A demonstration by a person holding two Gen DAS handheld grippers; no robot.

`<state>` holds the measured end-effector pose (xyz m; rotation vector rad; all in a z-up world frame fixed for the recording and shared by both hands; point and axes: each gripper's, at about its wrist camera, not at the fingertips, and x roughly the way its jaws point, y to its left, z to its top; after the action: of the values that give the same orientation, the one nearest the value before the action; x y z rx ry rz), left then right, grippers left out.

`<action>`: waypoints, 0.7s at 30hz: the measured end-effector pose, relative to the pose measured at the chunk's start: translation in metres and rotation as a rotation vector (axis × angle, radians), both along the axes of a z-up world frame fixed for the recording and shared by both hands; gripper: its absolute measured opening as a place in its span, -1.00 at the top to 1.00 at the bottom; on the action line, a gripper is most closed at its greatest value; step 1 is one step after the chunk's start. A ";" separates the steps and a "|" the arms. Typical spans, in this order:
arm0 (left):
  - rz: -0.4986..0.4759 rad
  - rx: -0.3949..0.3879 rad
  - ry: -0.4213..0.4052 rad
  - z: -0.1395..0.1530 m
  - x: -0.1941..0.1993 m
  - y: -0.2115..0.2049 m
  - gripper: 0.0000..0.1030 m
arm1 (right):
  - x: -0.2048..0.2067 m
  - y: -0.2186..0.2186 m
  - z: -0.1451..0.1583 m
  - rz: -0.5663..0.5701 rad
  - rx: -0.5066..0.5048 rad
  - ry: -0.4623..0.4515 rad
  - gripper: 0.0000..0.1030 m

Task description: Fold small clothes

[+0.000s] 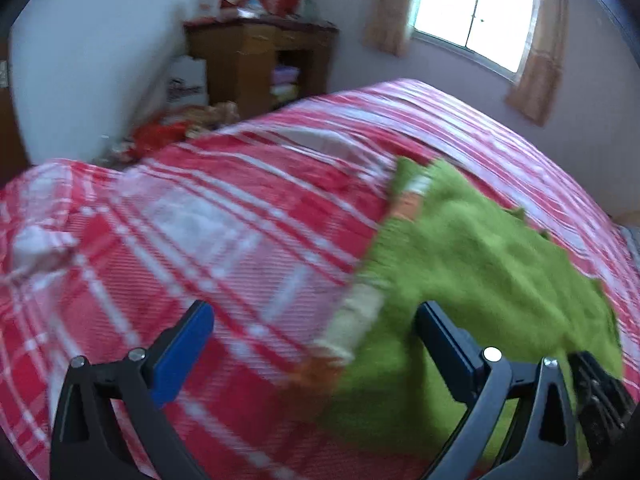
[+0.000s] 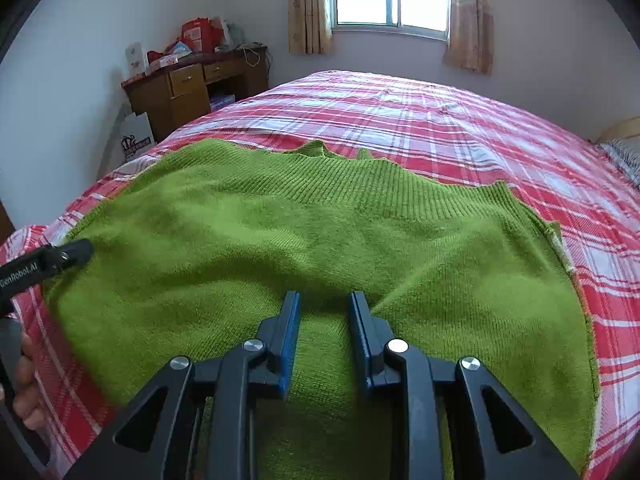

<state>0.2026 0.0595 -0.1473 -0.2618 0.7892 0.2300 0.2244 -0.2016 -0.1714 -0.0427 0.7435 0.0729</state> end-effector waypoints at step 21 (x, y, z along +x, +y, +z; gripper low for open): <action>-0.130 -0.246 -0.038 -0.010 0.029 -0.027 0.15 | -0.002 -0.002 0.002 0.002 0.017 -0.005 0.49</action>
<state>0.2311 0.0325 -0.1577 -0.4438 0.7941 0.0049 0.2219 -0.2040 -0.1696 -0.0279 0.7380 0.0811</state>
